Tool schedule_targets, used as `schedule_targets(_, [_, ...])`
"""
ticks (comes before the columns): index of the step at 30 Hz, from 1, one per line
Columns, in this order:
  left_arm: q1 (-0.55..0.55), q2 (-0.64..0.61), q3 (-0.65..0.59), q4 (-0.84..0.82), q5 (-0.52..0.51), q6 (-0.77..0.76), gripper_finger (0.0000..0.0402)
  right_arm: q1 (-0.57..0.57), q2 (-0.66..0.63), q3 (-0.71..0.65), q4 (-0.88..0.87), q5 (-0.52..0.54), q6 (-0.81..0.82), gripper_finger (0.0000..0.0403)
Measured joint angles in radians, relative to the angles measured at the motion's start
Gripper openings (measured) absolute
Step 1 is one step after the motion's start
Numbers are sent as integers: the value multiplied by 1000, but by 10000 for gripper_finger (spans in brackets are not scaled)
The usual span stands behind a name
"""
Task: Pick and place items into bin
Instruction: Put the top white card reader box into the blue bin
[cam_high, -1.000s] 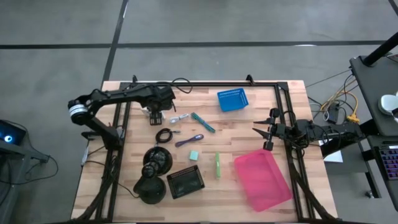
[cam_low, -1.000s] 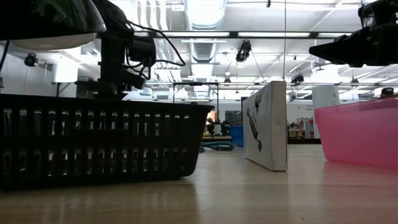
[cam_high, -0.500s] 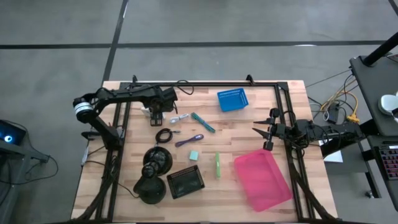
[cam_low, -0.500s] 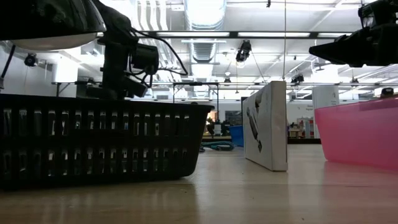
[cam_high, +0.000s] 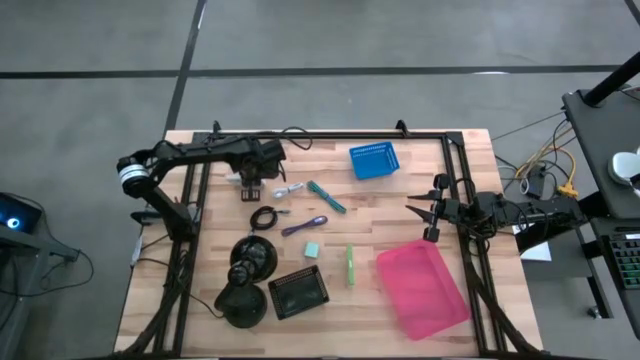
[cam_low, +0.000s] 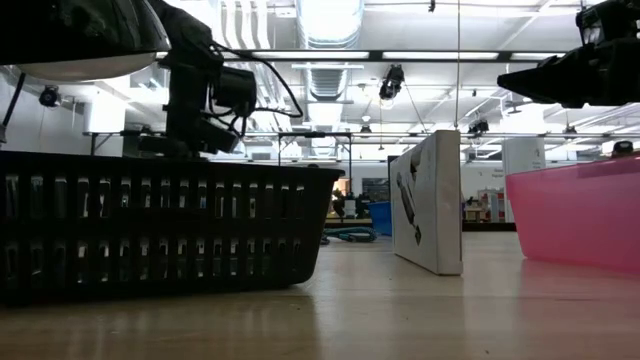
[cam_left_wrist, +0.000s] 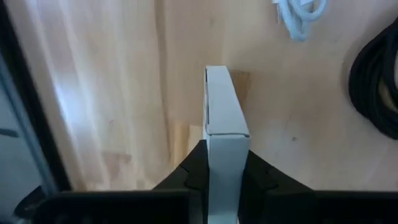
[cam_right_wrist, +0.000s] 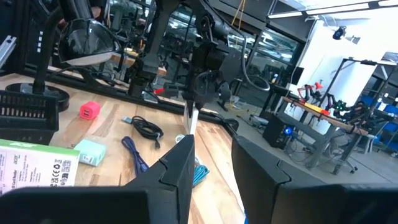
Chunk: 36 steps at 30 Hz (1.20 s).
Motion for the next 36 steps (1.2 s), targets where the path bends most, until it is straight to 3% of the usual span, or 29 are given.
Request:
schedule_targets(7, [0,-25,130,-65,-4,-24,23,0,0,0,1,0,0,102])
schedule_targets(11, [-2,-71,199,-7,88,-25,23,0,0,0,2,0,0,101])
schedule_targets(21, [-16,-282,164,412,476,-65,23,0,0,0,-3,-7,1,102])
schedule_targets(26, [-50,-317,116,568,540,-78,23,0,12,-1,-19,-79,-47,126])
schedule_targets(32, [-84,-301,77,748,673,-154,23,0,14,-1,70,-79,-37,168])
schedule_targets(36, [-111,-271,77,794,690,-142,23,0,19,0,134,-78,-25,199])
